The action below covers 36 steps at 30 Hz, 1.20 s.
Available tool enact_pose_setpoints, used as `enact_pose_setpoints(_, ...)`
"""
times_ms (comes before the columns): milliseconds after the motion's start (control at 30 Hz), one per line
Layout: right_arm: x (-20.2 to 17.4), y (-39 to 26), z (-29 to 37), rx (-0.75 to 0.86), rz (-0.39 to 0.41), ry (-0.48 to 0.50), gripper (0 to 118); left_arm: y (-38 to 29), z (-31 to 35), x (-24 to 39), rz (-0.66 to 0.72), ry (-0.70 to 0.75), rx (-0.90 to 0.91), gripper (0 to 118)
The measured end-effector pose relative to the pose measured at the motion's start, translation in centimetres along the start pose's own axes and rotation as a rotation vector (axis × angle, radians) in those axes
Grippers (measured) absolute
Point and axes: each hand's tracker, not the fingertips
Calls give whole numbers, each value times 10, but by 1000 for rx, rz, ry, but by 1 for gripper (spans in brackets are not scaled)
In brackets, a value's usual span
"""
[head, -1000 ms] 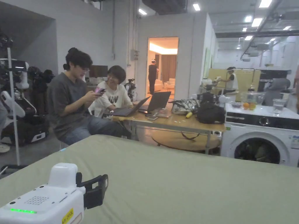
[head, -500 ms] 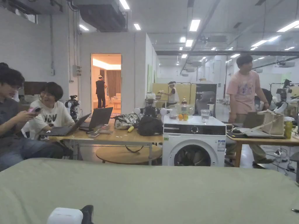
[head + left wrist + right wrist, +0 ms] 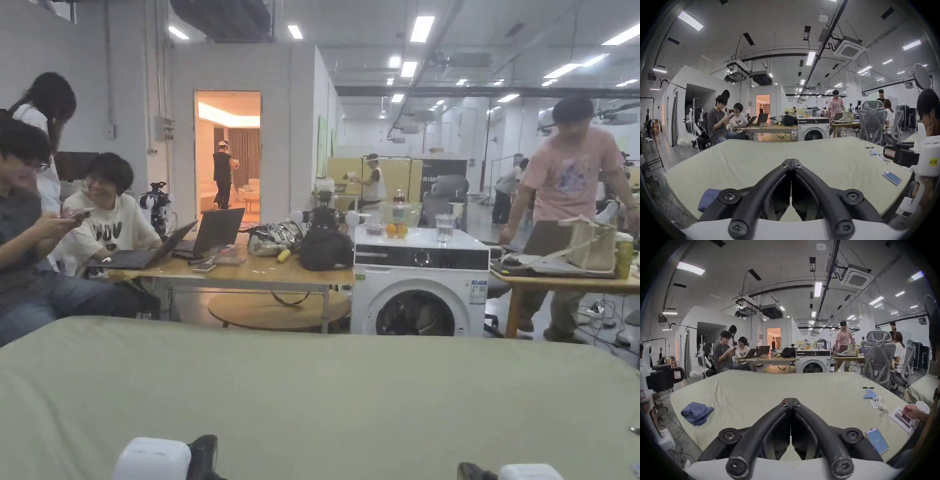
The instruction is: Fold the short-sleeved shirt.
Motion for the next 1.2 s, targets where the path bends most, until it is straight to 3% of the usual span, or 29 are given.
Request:
enact_pose_setpoints(300, -4, 2, -5, -1, 6, -9, 0, -3, -7, -3, 14, 7, -1, 0)
enact_pose_setpoints(333, -1, 4, -4, -13, -14, -9, 13, -4, -5, -4, 7, 20, 11, 6)
enact_pose_setpoints(367, 1, 6, -4, -25, -40, -6, 33, -4, -5, -5, 8, 39, 19, 17)
enact_pose_setpoints(400, 1, 8, -4, -27, -45, 0, 57, -4, -6, -6, 16, 44, 14, 37)
enact_pose_setpoints(433, 2, 9, -4, -28, -46, 8, 70, -4, -7, -8, 32, 40, -4, 59)
enact_pose_setpoints(467, 3, 9, -3, -24, -41, 11, 76, -5, -7, -10, 44, 32, -12, 71)
enact_pose_setpoints(500, 3, 8, -1, -9, -33, 9, 76, -8, -4, -12, 53, 31, -5, 71)
enact_pose_setpoints(533, 3, 7, 1, 15, -33, 1, 97, -8, -1, -13, 69, 36, 25, 109)
enact_pose_setpoints(567, 4, 8, 1, 13, -34, 8, 106, -7, 0, -13, 80, 37, 33, 118)
enact_pose_setpoints(633, 5, 9, 1, 17, -34, 9, 111, -4, 1, -15, 96, 34, 36, 118)
enact_pose_setpoints(733, 5, 8, 3, 44, -26, -31, 111, 1, 3, -15, 100, 31, 44, 118)
enact_pose_setpoints(967, 4, 9, 7, 72, 1, -25, 111, 2, 4, -9, 74, 37, 41, 118)
enact_pose_setpoints(1200, 9, 9, 5, 60, -41, -53, 111, 2, 3, 1, 30, 18, 36, 118)
